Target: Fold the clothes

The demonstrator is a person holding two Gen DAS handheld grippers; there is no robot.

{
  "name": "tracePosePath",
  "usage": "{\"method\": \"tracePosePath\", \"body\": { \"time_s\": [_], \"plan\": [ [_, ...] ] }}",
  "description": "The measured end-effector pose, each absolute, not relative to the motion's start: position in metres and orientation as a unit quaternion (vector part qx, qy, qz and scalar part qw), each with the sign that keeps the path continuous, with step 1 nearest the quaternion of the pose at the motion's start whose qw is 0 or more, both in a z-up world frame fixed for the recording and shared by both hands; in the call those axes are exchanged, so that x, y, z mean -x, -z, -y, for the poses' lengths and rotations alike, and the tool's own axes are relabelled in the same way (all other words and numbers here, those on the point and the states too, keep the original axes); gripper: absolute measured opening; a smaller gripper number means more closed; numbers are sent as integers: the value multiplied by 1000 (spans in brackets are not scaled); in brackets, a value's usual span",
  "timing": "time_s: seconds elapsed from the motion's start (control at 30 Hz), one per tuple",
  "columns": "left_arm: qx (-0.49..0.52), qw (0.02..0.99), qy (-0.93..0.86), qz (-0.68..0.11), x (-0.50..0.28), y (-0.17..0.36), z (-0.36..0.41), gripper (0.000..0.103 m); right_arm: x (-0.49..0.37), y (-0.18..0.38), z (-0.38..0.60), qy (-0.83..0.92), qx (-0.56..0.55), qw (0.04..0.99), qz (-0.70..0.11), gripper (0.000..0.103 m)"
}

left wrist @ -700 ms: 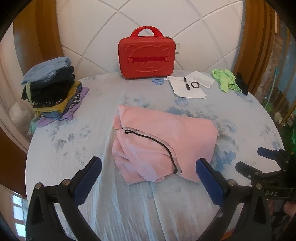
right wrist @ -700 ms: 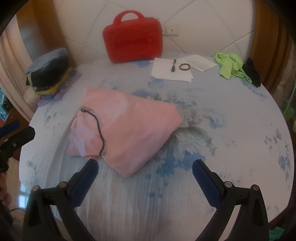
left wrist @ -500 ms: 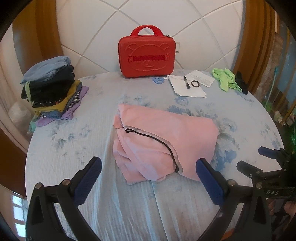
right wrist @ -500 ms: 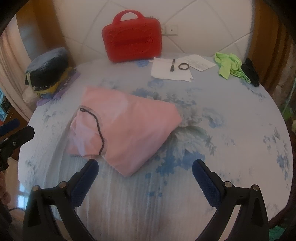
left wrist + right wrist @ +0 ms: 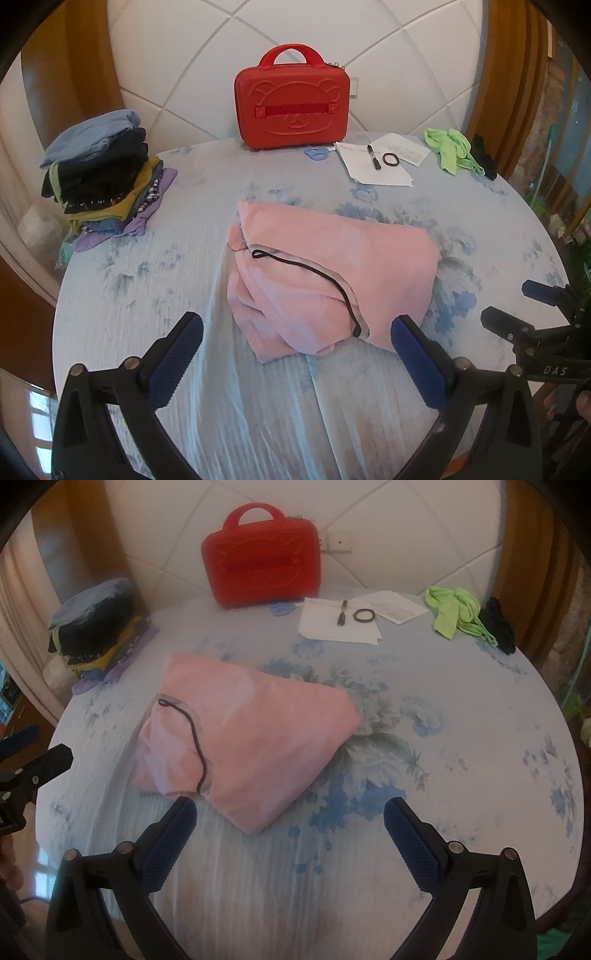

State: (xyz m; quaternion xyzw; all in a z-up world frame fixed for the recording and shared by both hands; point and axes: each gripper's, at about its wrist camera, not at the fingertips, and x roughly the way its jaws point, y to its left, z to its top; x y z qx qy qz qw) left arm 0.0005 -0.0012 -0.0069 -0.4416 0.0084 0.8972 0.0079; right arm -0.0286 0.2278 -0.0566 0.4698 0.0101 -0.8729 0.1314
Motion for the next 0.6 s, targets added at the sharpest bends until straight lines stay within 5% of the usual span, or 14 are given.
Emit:
{"method": "tracePosePath", "body": {
  "time_s": [0.6],
  "plan": [
    [442,18,-897,-16,2,10,2,103,32,56,-225,871,-473,130,-17,103]
  ]
}}
